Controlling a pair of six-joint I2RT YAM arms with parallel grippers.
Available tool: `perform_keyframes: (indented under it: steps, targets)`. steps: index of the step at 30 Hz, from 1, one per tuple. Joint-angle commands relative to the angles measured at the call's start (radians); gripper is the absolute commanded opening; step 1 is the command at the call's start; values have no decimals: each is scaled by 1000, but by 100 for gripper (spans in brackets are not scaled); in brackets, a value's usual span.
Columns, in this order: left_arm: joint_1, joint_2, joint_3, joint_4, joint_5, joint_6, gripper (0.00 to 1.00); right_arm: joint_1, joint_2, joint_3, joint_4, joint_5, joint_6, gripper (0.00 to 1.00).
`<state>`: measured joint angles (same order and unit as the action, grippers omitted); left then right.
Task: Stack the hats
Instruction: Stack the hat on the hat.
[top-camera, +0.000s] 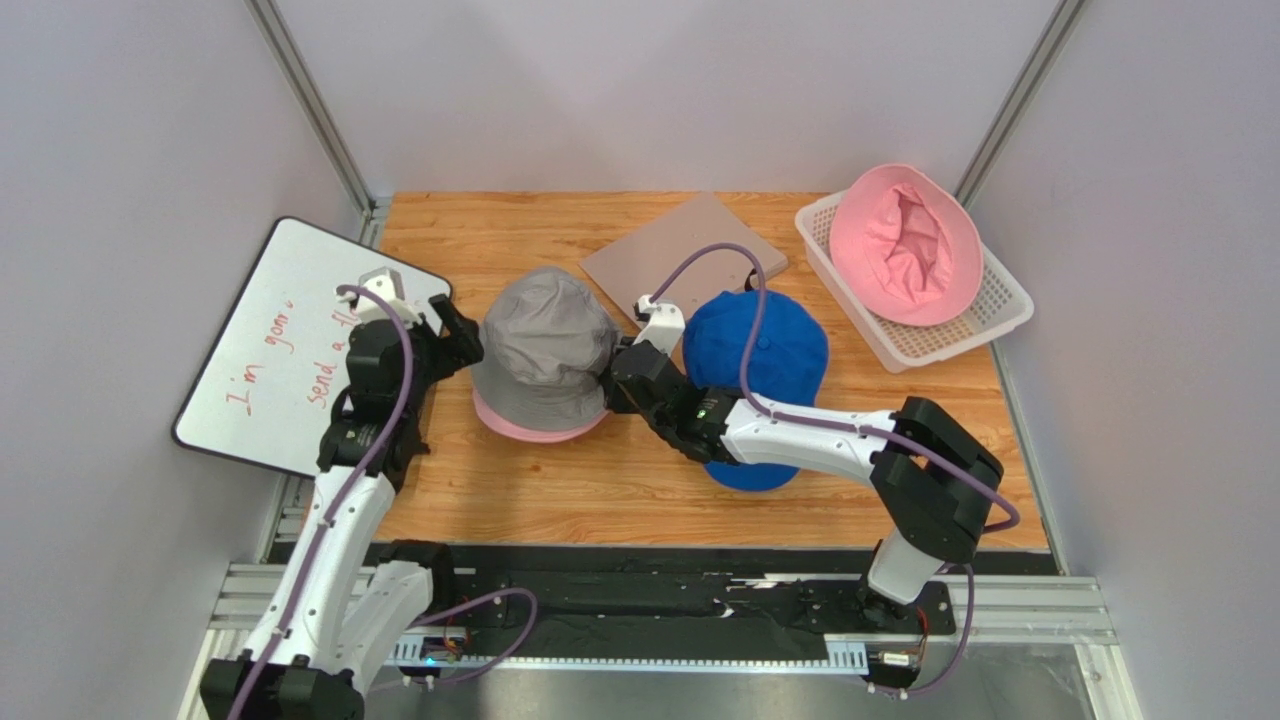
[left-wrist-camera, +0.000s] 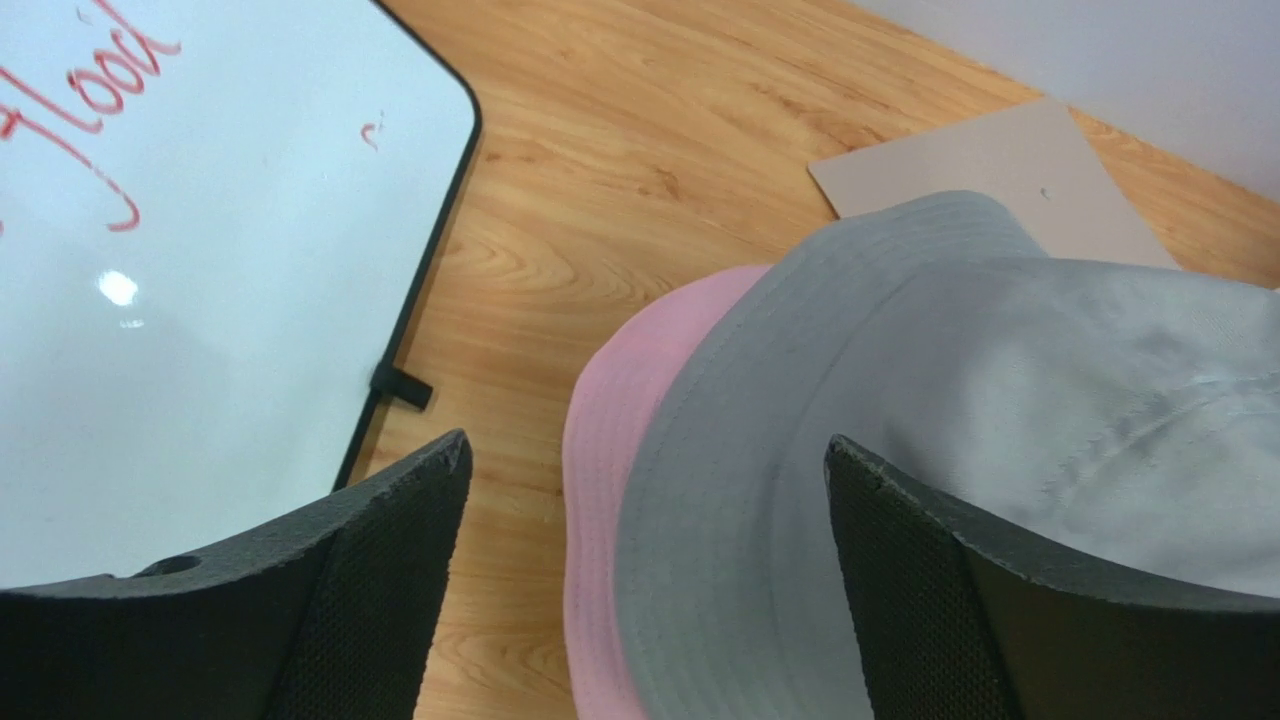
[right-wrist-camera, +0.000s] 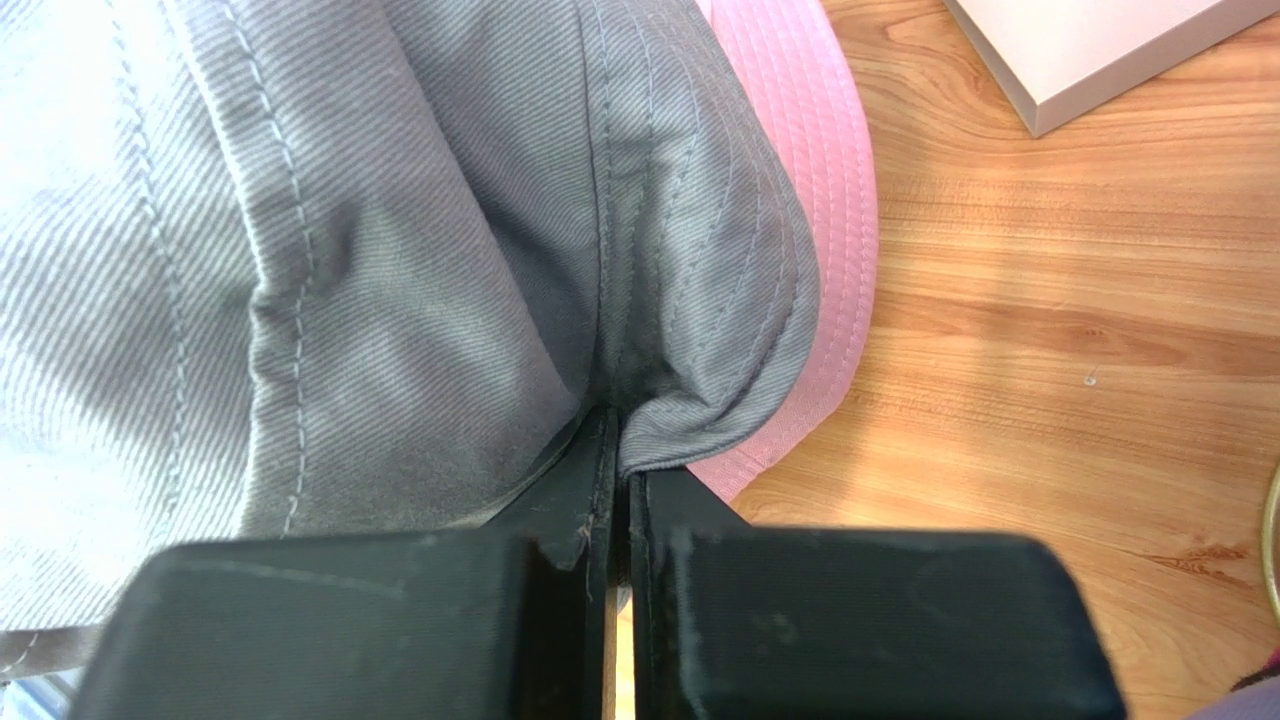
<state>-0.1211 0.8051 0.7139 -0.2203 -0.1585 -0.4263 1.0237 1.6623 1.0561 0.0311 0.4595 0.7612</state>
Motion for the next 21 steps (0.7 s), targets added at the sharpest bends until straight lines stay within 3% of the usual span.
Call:
perform_keyframes:
  steps: [1, 6, 8, 14, 21]
  targets:
    - [115, -53, -74, 41, 217, -130, 89, -5, -12, 24, -22, -33, -17, 1]
    - [239, -124, -180, 97, 362, -207, 84, -7, -16, 27, -22, -47, -16, 1]
    - [290, -138, -240, 157, 486, -245, 79, -7, -21, 24, -22, -47, -16, 1]
    - [293, -106, -312, 309, 649, -275, 75, -11, -35, 16, -22, -44, -13, 1]
    - [293, -75, -347, 391, 691, -315, 74, -11, -64, 4, -22, -35, -11, 1]
